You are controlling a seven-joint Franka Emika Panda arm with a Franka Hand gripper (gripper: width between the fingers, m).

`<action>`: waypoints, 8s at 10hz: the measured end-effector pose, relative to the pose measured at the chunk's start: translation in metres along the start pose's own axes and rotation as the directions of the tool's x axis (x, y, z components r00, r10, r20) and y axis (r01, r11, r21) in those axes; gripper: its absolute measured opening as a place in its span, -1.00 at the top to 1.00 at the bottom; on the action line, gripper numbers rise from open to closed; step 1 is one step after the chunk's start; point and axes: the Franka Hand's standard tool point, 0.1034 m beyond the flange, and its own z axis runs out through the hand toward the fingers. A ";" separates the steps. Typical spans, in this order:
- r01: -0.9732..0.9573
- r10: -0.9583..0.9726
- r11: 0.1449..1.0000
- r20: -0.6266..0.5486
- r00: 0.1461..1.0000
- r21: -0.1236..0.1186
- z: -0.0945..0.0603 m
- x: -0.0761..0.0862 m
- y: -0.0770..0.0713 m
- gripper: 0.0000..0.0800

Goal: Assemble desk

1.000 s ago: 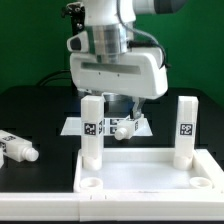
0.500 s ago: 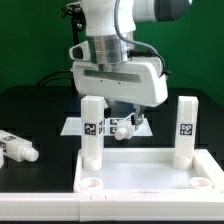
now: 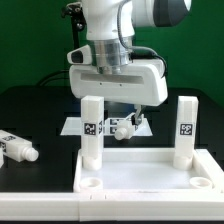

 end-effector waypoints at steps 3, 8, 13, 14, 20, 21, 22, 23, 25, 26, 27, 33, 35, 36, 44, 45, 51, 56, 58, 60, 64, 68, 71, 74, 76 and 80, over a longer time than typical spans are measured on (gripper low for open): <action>0.002 -0.002 1.000 0.026 1.000 -0.008 0.009 -0.015 0.005 -0.62; -0.003 0.005 0.999 0.048 0.999 -0.037 0.025 -0.042 0.013 -0.62; 0.151 -0.153 0.987 -0.031 0.988 -0.054 0.040 -0.062 0.054 -0.62; 0.122 -0.123 0.991 -0.023 0.992 -0.049 0.041 -0.061 0.052 -0.62; 0.122 -0.124 0.991 -0.024 0.992 -0.048 0.041 -0.061 0.051 0.29; 0.148 -0.148 0.988 -0.006 0.989 -0.040 0.040 -0.057 0.052 0.29; 0.158 -0.158 0.987 0.015 0.987 -0.017 0.034 -0.041 0.054 0.29; 0.195 -0.195 0.981 0.025 0.981 -0.005 0.025 -0.029 0.053 0.29; 0.345 -0.345 0.939 0.026 0.938 -0.004 0.012 -0.013 0.052 0.29; 0.382 -0.381 0.924 0.031 0.924 -0.008 0.015 -0.016 0.055 0.29; 0.450 -0.449 0.893 0.034 0.893 -0.008 0.016 -0.016 0.056 0.29; 0.920 -0.919 0.391 0.030 0.392 -0.028 -0.008 0.016 0.052 0.29; 0.959 -0.959 0.281 0.040 0.281 -0.027 -0.008 0.017 0.054 0.29; 0.977 -0.976 0.213 0.043 0.214 -0.028 -0.008 0.019 0.057 0.29; 0.822 -0.816 -0.569 0.119 -0.566 0.009 -0.004 0.031 0.103 0.29; 0.716 -0.709 -0.698 0.134 -0.692 0.008 -0.001 0.024 0.102 0.29; 0.496 -0.482 -0.864 0.146 -0.864 0.086 0.003 0.020 0.125 0.29; 0.205 -0.191 -0.966 0.101 -0.976 0.156 0.012 0.000 0.124 0.29; 0.272 -0.258 -0.950 0.104 -0.960 0.151 0.015 -0.006 0.122 0.29; 0.291 -0.281 -0.943 0.081 -0.956 0.163 0.027 -0.028 0.112 0.29; 0.309 -0.299 -0.937 0.081 -0.951 0.165 0.028 -0.026 0.117 -0.34; 0.430 -0.411 -0.890 0.138 -0.901 0.150 -0.004 -0.013 0.109 -0.61; 0.605 -0.580 -0.788 0.193 -0.792 0.114 -0.028 0.011 0.100 -0.62; 0.741 -0.716 -0.666 0.209 -0.666 0.081 -0.027 0.010 0.102 -0.62; 0.924 -0.895 -0.382 0.234 -0.379 0.036 -0.033 0.023 0.112 -0.62; 0.994 -0.973 -0.102 0.213 -0.092 -0.038 -0.031 0.035 0.120 -0.62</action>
Offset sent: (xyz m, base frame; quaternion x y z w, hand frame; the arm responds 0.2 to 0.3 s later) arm -0.0604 0.0400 -0.0308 0.0162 -0.0992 0.0073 0.9949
